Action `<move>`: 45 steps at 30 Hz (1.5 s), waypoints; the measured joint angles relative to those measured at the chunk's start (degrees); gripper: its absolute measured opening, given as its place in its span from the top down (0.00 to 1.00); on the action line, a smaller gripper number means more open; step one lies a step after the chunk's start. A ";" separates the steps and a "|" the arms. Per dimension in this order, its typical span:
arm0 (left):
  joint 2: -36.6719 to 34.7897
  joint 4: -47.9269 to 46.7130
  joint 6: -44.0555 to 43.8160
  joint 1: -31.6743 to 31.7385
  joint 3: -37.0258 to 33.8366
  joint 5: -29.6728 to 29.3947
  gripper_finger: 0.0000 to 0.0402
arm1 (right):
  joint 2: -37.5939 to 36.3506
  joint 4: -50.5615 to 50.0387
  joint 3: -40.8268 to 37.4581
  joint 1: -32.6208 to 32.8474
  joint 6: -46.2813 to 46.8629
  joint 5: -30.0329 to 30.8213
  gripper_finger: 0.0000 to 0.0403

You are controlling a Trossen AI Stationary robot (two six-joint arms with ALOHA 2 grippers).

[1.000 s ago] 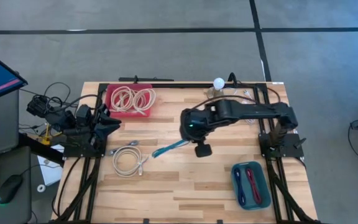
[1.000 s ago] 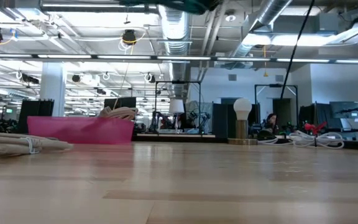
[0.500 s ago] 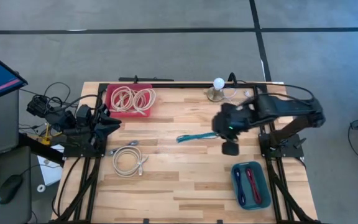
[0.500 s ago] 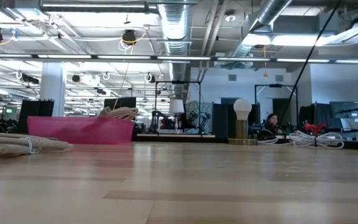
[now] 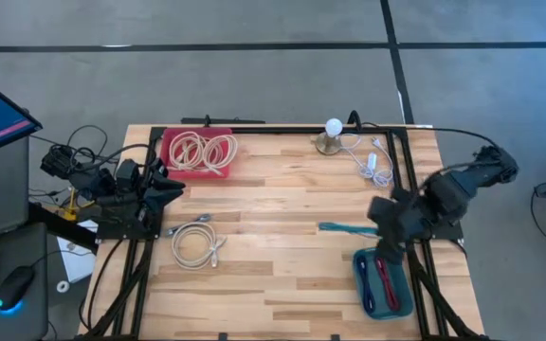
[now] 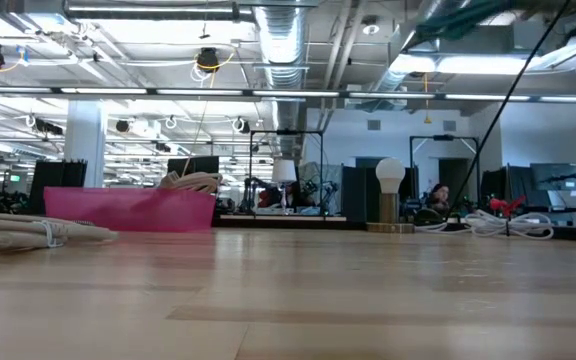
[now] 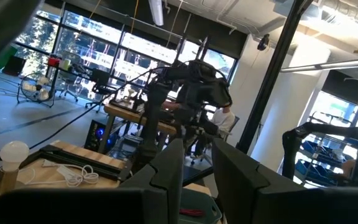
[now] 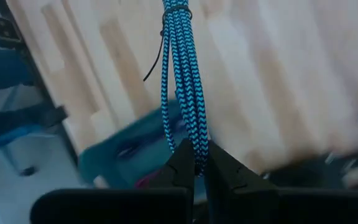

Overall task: Pick & Place USB Port
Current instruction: Put the blue charger cable into the blue bin

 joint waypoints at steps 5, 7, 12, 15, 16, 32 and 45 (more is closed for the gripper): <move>0.00 0.00 -0.01 0.00 0.00 0.00 0.79 | -0.29 -0.69 -0.56 9.55 17.35 -2.07 0.99; -0.02 0.00 0.00 0.00 0.00 0.00 0.79 | -0.12 -0.30 -0.87 13.48 24.01 -2.09 0.99; 0.00 0.00 0.00 0.00 0.00 0.00 0.79 | 2.80 0.00 -1.08 22.48 38.78 -3.96 0.99; 0.00 0.05 0.94 0.00 0.00 -0.64 0.79 | 5.51 0.60 -1.08 26.70 44.94 -6.01 0.99; 0.00 0.13 1.68 0.00 0.00 -0.84 0.79 | 6.58 1.35 -1.08 27.85 46.47 -6.61 0.99; -0.02 0.22 2.84 0.00 0.00 -1.31 0.79 | 21.83 4.19 -4.58 31.27 55.78 -12.62 0.99; -0.02 0.22 3.00 0.00 0.00 -1.31 0.79 | 23.93 7.76 -6.54 29.37 52.82 -11.94 0.94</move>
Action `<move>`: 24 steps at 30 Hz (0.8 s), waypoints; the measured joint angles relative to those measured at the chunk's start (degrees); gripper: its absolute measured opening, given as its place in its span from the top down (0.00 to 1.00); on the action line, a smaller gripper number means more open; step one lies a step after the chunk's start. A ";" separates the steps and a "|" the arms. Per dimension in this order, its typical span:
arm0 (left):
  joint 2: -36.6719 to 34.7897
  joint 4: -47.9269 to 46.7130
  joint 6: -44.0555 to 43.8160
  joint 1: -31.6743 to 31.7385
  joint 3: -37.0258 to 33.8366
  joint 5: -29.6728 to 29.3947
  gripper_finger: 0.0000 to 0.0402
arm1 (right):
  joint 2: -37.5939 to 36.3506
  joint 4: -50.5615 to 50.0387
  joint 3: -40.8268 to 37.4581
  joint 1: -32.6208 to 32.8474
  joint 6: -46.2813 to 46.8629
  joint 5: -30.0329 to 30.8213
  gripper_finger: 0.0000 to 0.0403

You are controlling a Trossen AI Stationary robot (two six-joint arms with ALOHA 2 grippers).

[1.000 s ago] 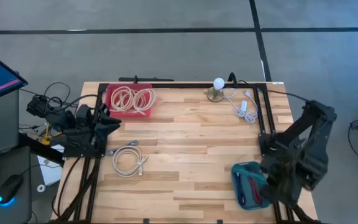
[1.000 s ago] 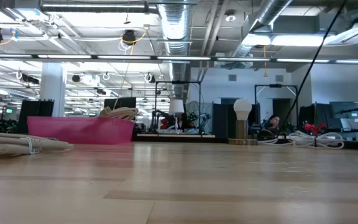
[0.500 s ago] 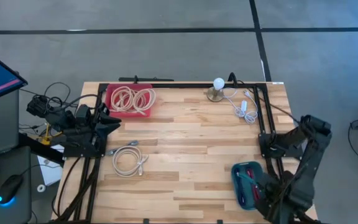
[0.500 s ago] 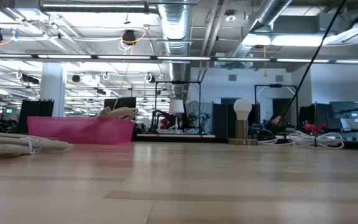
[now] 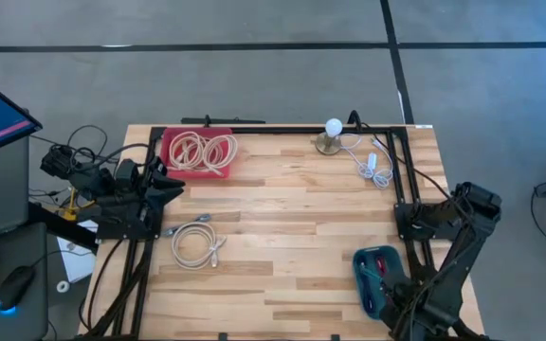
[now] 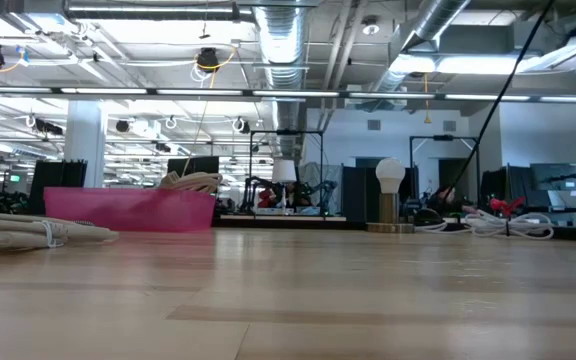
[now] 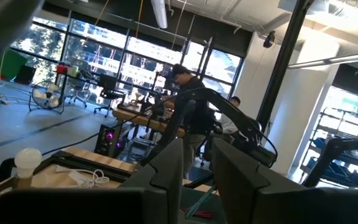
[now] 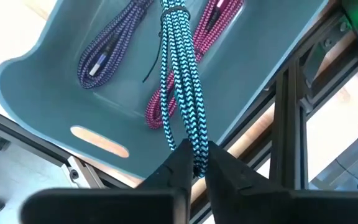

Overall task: Pick & Place USB Port
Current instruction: Put the blue charger cable into the blue bin, then put the brown USB cable into the red bin

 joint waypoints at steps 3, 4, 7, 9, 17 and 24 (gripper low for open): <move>0.01 -0.02 0.00 0.00 0.00 0.00 0.79 | 0.00 0.00 0.00 -0.54 -1.64 0.11 0.86; 0.00 -0.02 0.00 0.00 0.00 0.00 0.79 | 0.00 -0.08 0.00 -0.75 -1.80 0.12 0.84; 0.02 -0.10 0.00 0.00 0.00 0.00 0.79 | 0.00 -0.46 0.00 -0.78 -2.05 0.05 0.79; 0.00 -0.26 0.00 0.00 0.00 0.00 0.79 | 0.00 -0.43 0.00 -0.78 -2.24 -0.10 0.77; 0.02 -0.24 0.00 0.00 0.00 0.00 0.79 | -3.88 0.04 0.71 -1.48 -4.04 -0.44 0.67; 0.01 -0.22 0.00 0.01 0.00 0.00 0.79 | -10.12 1.08 2.05 -6.74 -12.86 8.01 0.65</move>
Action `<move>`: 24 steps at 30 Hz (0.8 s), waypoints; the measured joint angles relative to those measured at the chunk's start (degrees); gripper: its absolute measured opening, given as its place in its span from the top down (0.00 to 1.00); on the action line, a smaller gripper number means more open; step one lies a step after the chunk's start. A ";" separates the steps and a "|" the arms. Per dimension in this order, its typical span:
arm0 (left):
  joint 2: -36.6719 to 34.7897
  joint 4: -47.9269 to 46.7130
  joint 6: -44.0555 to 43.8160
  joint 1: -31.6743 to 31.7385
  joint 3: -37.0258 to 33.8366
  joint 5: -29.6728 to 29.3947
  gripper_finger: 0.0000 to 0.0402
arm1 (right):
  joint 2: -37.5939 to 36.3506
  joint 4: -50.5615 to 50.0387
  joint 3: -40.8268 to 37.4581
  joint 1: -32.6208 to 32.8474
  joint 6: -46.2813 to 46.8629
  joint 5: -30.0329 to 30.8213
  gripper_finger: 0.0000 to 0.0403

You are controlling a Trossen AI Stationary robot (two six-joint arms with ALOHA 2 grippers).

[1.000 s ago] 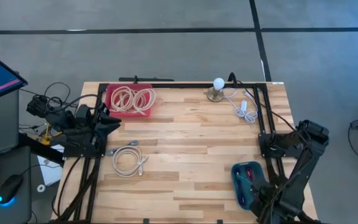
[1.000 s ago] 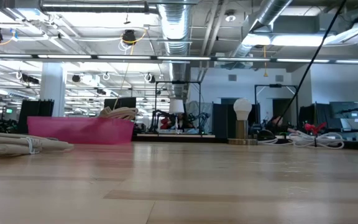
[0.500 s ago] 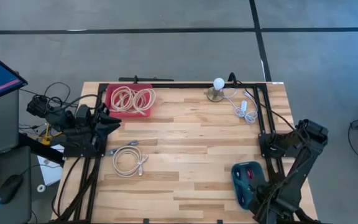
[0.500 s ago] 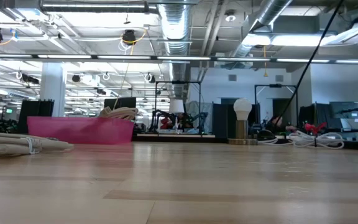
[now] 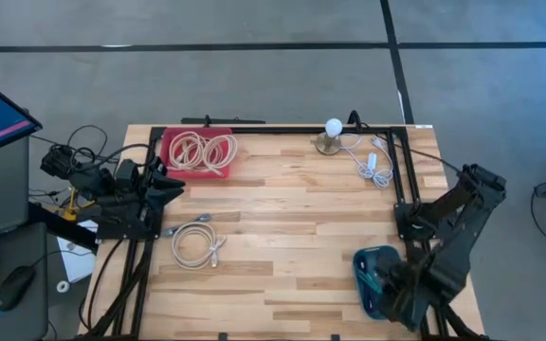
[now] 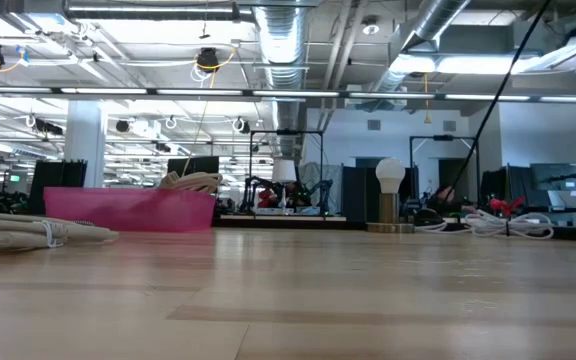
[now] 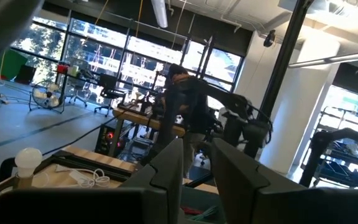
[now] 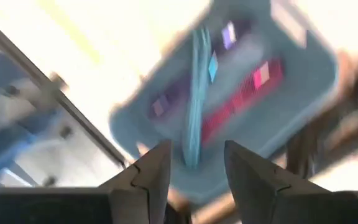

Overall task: Pick & Place USB Port
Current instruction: Put the brown USB cable into the red bin

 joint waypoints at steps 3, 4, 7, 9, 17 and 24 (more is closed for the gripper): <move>0.01 0.02 0.00 0.00 0.00 0.00 0.79 | -2.38 0.43 0.02 -3.34 -7.06 7.72 0.67; 0.01 0.02 0.00 -0.01 0.00 0.00 0.79 | -3.05 0.50 0.02 -4.52 -9.67 10.07 0.67; 0.00 0.22 0.00 -0.01 0.00 0.00 0.79 | -4.89 1.21 0.02 -8.70 -18.35 16.41 0.69; 0.01 0.22 0.00 -0.01 0.00 0.01 0.79 | -5.83 2.39 0.02 -11.71 -24.33 19.80 0.70; 0.00 0.24 0.00 -0.01 0.00 0.02 0.79 | -7.23 12.33 0.02 -23.63 -46.90 26.05 0.71; 0.00 0.24 0.00 -0.01 0.00 0.02 0.79 | -5.20 26.61 0.04 -32.31 -63.90 25.99 0.71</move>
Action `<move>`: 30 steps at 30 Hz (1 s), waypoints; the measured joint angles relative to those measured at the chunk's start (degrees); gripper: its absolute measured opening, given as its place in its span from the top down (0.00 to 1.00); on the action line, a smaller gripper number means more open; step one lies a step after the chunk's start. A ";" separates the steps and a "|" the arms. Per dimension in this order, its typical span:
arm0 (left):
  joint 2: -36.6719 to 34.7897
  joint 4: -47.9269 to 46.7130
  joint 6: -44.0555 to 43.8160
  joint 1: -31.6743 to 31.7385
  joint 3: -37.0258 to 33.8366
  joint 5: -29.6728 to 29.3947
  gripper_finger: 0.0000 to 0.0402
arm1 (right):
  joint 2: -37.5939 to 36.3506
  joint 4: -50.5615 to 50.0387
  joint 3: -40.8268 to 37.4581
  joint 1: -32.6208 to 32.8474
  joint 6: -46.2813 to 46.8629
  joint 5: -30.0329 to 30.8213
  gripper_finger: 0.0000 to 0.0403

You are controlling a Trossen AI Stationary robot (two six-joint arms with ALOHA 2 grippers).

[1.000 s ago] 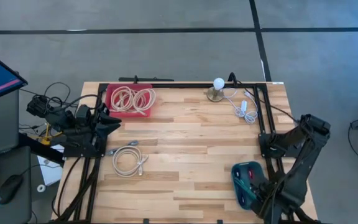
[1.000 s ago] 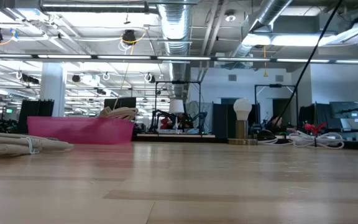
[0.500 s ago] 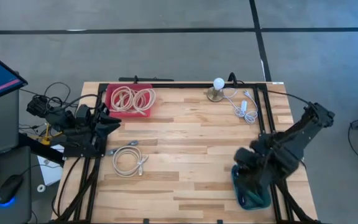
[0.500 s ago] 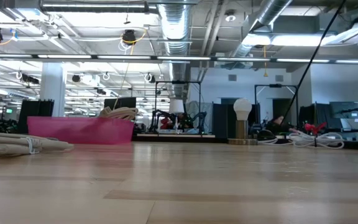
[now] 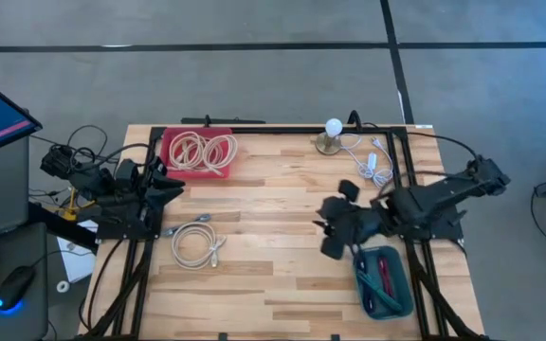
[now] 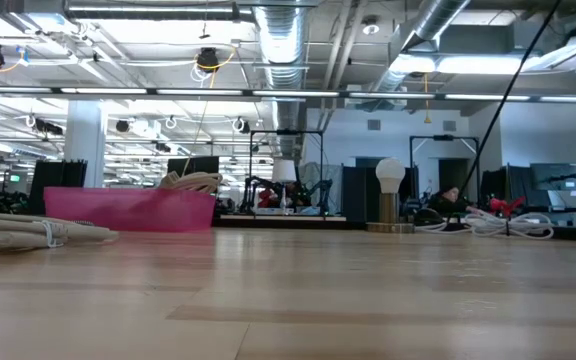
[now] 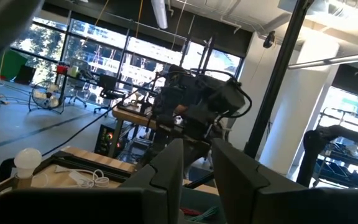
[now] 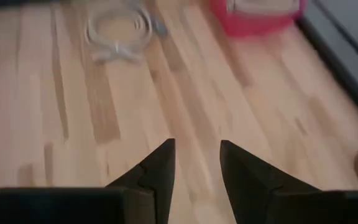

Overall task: Pick & Place USB Port
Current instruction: Put the brown USB cable into the red bin

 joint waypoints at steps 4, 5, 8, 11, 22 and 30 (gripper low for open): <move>0.02 0.22 0.00 0.02 0.00 0.00 0.79 | 2.54 8.01 0.03 -3.84 -8.26 -0.06 0.71; 0.02 0.37 0.00 0.02 0.00 -0.01 0.79 | 3.36 9.99 0.07 -4.71 -9.78 -0.13 0.71; 0.04 0.44 0.00 0.02 0.00 0.01 0.79 | 5.67 13.71 0.00 -7.01 -13.04 -0.29 0.71; 0.10 0.44 -0.01 0.02 0.00 0.00 0.79 | 7.26 15.37 0.00 -8.87 -14.34 -1.37 0.71; 1.36 -1.62 -0.22 0.02 0.02 -0.98 0.79 | 3.93 16.50 -0.02 -12.36 -11.04 -1.58 0.76; 5.91 -13.69 -8.40 0.02 3.72 -4.06 0.79 | -0.60 15.70 -0.02 -12.46 -10.95 -1.55 0.79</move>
